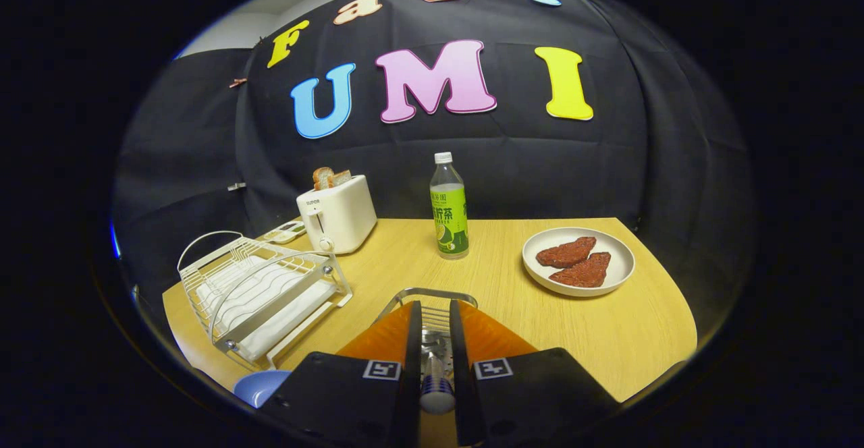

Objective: Take the plate from the dish rack, then take the spoon from the basket and place it into the plate.

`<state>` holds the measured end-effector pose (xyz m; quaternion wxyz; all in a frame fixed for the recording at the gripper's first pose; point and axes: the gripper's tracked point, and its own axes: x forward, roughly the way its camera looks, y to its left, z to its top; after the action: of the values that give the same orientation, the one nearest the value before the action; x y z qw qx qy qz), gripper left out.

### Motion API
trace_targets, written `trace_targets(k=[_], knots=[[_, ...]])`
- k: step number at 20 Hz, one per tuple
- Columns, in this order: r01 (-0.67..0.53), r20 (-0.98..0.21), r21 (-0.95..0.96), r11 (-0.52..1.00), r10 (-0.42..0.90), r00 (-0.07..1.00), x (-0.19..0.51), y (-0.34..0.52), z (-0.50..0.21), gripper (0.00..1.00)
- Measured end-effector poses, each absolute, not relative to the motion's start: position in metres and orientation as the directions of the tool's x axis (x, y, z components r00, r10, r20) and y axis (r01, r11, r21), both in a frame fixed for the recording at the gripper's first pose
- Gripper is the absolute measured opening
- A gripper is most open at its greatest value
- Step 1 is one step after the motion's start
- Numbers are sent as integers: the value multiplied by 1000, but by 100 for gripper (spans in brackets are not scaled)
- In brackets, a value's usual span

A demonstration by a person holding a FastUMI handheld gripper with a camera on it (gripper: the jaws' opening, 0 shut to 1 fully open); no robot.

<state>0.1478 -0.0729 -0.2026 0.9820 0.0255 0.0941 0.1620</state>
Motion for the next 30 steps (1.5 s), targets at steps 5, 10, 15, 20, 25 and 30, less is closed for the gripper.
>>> trace_targets(k=[5,10,15,20,25,30], knots=[[-343,-219,54,938,346,912,144,-67,-205,23],[-357,-224,60,932,361,905,134,-73,-180,22],[-406,-179,80,910,414,892,108,-72,-125,22],[-514,-144,130,848,529,836,62,-54,-81,22],[-612,-183,141,778,628,757,20,-27,-106,22],[-665,-248,117,738,670,700,7,2,-165,22]])
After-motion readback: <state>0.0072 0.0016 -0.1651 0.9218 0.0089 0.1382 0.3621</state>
